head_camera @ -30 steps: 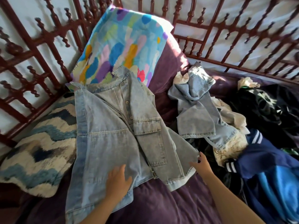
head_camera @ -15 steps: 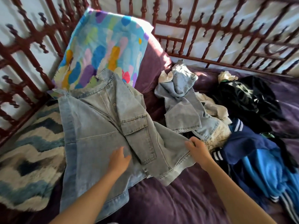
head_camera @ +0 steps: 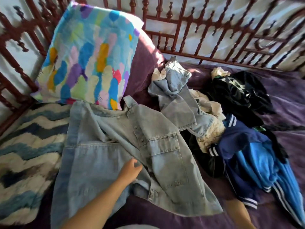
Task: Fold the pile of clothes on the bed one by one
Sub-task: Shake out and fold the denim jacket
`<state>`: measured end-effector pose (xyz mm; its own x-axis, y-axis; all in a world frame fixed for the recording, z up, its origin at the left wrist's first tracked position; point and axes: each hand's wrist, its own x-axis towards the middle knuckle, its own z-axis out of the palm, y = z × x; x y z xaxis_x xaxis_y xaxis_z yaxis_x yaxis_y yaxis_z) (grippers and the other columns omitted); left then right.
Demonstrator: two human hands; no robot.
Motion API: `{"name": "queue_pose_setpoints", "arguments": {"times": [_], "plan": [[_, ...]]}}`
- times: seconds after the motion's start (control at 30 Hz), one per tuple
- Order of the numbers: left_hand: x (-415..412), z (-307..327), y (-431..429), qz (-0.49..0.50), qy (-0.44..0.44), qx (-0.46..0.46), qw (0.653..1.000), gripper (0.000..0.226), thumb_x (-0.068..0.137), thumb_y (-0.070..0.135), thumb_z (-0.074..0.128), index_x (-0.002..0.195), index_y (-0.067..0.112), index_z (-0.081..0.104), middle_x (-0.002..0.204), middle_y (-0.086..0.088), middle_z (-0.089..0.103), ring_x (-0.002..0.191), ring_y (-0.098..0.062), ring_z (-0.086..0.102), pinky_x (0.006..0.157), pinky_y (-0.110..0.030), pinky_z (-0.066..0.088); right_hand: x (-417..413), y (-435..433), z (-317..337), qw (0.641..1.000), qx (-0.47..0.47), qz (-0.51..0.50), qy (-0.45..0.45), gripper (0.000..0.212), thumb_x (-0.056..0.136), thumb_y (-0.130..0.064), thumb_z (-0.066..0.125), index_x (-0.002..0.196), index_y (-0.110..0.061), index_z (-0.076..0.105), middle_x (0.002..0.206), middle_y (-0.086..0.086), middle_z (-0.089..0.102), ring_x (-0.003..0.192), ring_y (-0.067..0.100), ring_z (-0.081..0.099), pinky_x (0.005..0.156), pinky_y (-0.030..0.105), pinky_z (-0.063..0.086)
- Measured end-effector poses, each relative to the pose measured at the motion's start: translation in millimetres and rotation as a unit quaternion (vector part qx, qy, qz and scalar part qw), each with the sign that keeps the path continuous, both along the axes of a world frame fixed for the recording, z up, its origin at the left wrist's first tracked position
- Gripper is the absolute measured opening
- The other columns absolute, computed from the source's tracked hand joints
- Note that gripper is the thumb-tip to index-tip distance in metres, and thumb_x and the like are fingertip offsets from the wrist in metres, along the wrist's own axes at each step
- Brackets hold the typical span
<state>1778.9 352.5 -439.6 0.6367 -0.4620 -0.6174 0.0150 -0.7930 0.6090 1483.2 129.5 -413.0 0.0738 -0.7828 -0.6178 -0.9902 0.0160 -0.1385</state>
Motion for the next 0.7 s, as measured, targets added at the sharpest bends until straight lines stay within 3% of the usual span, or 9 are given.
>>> {"name": "queue_pose_setpoints", "arguments": {"times": [0.1,0.23,0.43,0.57,0.7], "plan": [[5.7,-4.1,3.5,-0.004,-0.006,0.022,1.000,0.039,0.093,0.026,0.052,0.127,0.006,0.048,0.108,-0.007,0.055,0.091,-0.020,0.055,0.076,-0.026,0.041,23.4,18.7,-12.4,0.998,-0.006,0.056,0.017,0.030,0.092,-0.025,0.050,0.114,-0.006,0.061,0.119,0.015,0.063,0.111,0.030,0.057,0.082,0.029,0.040],[22.8,-2.1,-6.4,-0.027,-0.029,0.046,0.998,0.036,0.094,0.027,0.049,0.124,0.007,0.049,0.121,-0.013,0.056,0.108,-0.026,0.054,0.081,-0.028,0.039,84.4,18.5,-4.2,0.994,-0.024,0.100,-0.031,0.035,0.093,-0.025,0.048,0.126,-0.014,0.054,0.127,0.015,0.053,0.120,0.033,0.045,0.095,0.034,0.039],[49.7,-3.2,-27.3,-0.025,-0.034,0.053,0.998,0.041,0.094,0.022,0.050,0.131,0.005,0.045,0.132,-0.017,0.051,0.120,-0.030,0.049,0.093,-0.033,0.039,172.5,3.7,4.6,0.972,-0.093,0.189,-0.107,0.045,0.095,-0.033,0.047,0.136,-0.015,0.041,0.139,0.009,0.039,0.127,0.029,0.035,0.098,0.039,0.036],[62.0,-14.4,-38.9,0.012,-0.030,0.028,0.999,0.037,0.092,0.014,0.053,0.125,0.000,0.049,0.130,-0.019,0.053,0.119,-0.030,0.050,0.091,-0.031,0.037,227.4,-7.0,-2.1,0.957,-0.104,0.237,-0.129,0.050,0.095,-0.036,0.048,0.138,-0.015,0.035,0.140,0.006,0.040,0.128,0.027,0.037,0.099,0.040,0.034],[77.5,-21.3,-52.6,0.053,-0.027,0.019,0.998,0.032,0.092,0.014,0.053,0.122,0.002,0.052,0.124,-0.017,0.057,0.115,-0.029,0.053,0.090,-0.031,0.038,255.4,-10.0,-17.0,0.966,-0.116,0.205,-0.109,0.061,0.093,-0.035,0.053,0.143,-0.016,0.023,0.140,0.009,0.034,0.129,0.029,0.034,0.101,0.042,0.031]]}}
